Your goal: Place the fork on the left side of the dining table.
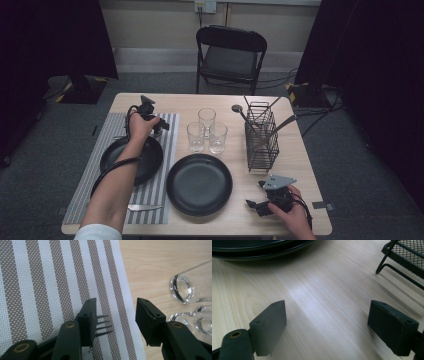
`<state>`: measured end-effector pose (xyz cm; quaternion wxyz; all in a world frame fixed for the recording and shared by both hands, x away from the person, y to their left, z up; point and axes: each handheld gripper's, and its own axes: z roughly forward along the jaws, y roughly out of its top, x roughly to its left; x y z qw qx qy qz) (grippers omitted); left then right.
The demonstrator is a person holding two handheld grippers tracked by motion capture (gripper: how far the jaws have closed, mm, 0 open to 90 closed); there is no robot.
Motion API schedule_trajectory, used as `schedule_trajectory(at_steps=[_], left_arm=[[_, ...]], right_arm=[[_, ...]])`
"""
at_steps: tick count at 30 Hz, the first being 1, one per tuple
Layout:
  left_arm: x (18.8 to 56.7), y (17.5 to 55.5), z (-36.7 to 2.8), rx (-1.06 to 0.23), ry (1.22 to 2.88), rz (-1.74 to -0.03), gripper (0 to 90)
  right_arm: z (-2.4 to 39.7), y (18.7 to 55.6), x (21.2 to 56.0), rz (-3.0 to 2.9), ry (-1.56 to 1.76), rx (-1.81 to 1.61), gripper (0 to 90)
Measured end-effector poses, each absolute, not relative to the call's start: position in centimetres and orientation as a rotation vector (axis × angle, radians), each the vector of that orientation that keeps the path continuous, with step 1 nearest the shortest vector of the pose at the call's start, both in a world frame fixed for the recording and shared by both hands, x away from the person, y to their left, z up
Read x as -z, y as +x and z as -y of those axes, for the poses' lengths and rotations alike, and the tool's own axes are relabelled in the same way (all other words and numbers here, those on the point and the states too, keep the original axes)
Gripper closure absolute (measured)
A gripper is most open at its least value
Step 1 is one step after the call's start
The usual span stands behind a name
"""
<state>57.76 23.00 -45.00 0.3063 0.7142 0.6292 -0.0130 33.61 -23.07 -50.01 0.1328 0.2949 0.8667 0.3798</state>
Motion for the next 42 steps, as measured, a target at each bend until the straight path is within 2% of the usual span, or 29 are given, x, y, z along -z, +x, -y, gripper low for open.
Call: schedule_trajectory(at_steps=[11, 24, 42], left_arm=[[45.1, 57.3, -22.9, 0.068, 1.894, -1.696, 58.0], [45.2, 57.0, -22.8, 0.067, 1.909, -1.705, 59.0], [44.9, 56.6, -22.8, 0.063, 1.906, -1.696, 55.4]], right_arm=[[23.1, 33.6, 50.0, -2.514, 0.855, -1.101, 14.5], [23.1, 33.6, 50.0, -2.514, 0.856, -1.101, 14.5], [23.1, 33.6, 50.0, -2.515, 0.855, -1.101, 14.5]])
